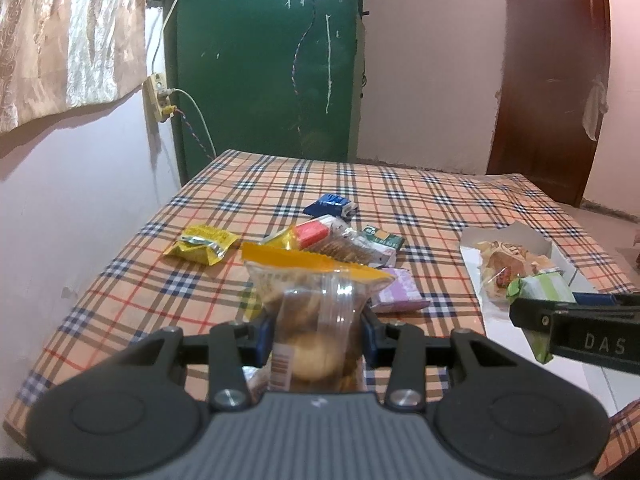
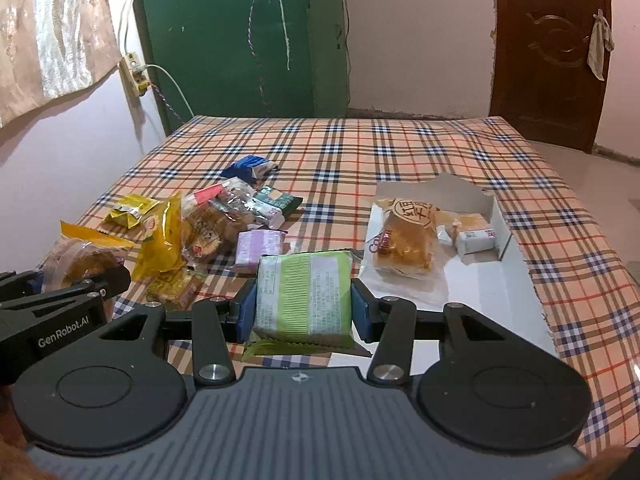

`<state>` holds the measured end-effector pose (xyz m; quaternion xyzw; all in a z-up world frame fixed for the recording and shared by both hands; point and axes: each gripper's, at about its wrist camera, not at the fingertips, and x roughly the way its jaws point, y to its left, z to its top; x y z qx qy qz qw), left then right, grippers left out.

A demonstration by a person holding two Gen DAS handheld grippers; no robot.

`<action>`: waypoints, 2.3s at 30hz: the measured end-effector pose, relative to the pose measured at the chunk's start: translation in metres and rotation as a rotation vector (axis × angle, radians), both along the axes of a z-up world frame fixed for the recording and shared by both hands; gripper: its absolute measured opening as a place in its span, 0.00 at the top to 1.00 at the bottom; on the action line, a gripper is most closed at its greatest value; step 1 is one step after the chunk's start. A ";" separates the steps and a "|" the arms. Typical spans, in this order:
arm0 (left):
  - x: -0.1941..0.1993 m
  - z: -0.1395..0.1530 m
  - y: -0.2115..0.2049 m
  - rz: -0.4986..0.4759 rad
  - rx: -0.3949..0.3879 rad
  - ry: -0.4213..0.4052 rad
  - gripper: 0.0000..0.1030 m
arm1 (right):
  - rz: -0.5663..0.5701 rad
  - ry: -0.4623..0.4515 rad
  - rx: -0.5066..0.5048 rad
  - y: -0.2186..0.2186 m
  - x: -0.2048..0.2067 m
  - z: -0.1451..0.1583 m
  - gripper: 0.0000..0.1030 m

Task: Organize snacks
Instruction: 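Carry the cookie bag and green-white packet over the white box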

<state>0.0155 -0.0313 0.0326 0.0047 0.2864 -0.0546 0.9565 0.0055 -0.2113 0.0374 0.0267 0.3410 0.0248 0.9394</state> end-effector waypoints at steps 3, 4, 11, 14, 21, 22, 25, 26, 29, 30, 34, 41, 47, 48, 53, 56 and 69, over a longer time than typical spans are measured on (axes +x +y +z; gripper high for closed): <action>-0.001 0.002 -0.002 -0.005 0.000 -0.006 0.61 | -0.006 -0.006 0.001 -0.003 -0.004 0.003 0.43; -0.001 0.002 -0.003 -0.007 -0.001 -0.006 0.61 | -0.007 -0.008 0.001 -0.004 -0.005 0.003 0.43; -0.003 0.003 -0.008 -0.018 -0.002 -0.003 0.61 | -0.023 -0.017 0.003 -0.008 -0.008 0.008 0.43; -0.003 0.004 -0.011 -0.026 -0.001 -0.002 0.61 | -0.032 -0.021 0.003 -0.010 -0.009 0.009 0.43; -0.003 0.004 -0.020 -0.051 -0.003 0.004 0.61 | -0.053 -0.024 0.000 -0.014 -0.012 0.010 0.43; -0.003 0.005 -0.022 -0.054 -0.002 0.003 0.61 | -0.057 -0.025 0.001 -0.016 -0.013 0.010 0.43; -0.003 0.005 -0.026 -0.064 -0.002 0.004 0.61 | -0.070 -0.025 0.003 -0.019 -0.014 0.011 0.43; -0.003 0.006 -0.028 -0.067 -0.001 0.002 0.61 | -0.076 -0.025 0.003 -0.020 -0.014 0.011 0.43; -0.004 0.006 -0.033 -0.080 0.000 0.001 0.61 | -0.088 -0.026 0.005 -0.025 -0.016 0.011 0.43; -0.004 0.006 -0.034 -0.083 0.000 0.001 0.61 | -0.091 -0.027 0.004 -0.026 -0.017 0.011 0.43; -0.004 0.007 -0.041 -0.099 0.000 0.000 0.61 | -0.104 -0.033 0.003 -0.030 -0.021 0.013 0.43; -0.003 0.008 -0.051 -0.124 0.000 0.003 0.61 | -0.124 -0.037 0.004 -0.035 -0.023 0.016 0.43; -0.002 0.010 -0.063 -0.153 -0.007 0.004 0.61 | -0.148 -0.038 0.007 -0.041 -0.024 0.016 0.43; -0.001 0.011 -0.066 -0.159 -0.008 0.003 0.61 | -0.153 -0.040 0.006 -0.042 -0.025 0.017 0.43; 0.001 0.012 -0.077 -0.181 -0.011 0.004 0.61 | -0.186 -0.049 0.006 -0.050 -0.027 0.020 0.43; 0.003 0.012 -0.085 -0.195 -0.009 0.006 0.61 | -0.205 -0.052 0.006 -0.055 -0.028 0.021 0.43; 0.011 0.006 -0.120 -0.275 -0.015 0.033 0.61 | -0.294 -0.053 0.009 -0.084 -0.032 0.019 0.43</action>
